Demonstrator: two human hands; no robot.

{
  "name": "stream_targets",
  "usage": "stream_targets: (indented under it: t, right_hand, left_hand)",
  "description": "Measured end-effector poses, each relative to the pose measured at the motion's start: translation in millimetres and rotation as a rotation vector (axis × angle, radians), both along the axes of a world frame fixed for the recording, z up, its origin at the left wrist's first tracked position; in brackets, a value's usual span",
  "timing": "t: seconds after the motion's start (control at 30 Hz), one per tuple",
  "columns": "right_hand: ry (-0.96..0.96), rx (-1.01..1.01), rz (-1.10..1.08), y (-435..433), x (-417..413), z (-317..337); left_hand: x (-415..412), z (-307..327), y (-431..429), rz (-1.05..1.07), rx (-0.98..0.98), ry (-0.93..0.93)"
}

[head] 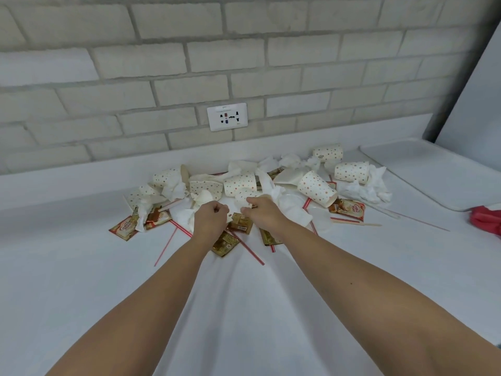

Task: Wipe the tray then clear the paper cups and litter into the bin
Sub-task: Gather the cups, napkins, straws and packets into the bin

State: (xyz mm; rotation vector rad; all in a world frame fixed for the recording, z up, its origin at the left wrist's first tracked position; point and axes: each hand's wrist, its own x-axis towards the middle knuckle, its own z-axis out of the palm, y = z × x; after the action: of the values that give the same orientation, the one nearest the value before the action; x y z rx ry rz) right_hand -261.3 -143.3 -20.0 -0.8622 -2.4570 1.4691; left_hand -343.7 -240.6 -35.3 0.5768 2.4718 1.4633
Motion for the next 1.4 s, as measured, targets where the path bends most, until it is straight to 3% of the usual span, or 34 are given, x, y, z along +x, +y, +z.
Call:
stream_targets:
  t: [0.2,0.4,0.63,0.9,1.03,1.13,1.4]
  right_hand:
    - [0.173,0.254,-0.177,19,9,25]
    - [0.184,0.406,-0.371,58,54,57]
    - [0.017,0.527,-0.532,93,127,58]
    - [-0.144,0.535,-0.714,128,217,45]
    - [-0.174,0.550,-0.764,136,259,45]
    - [-0.157,0.547,-0.805,137,285,46]
    - [-0.218,0.625,-0.800,137,339,49]
  left_hand:
    - [-5,-3,26,-0.048,0.054,0.031]
    - [11,-4,82,-0.189,0.087,0.019]
    - [35,2,160,-0.348,0.068,-0.055]
    - [46,-1,219,-0.340,-0.003,-0.185]
    - [65,-4,224,-0.276,-0.031,-0.031]
    - [94,9,224,-0.275,0.056,0.006]
    - [196,49,221,-0.480,0.220,0.149]
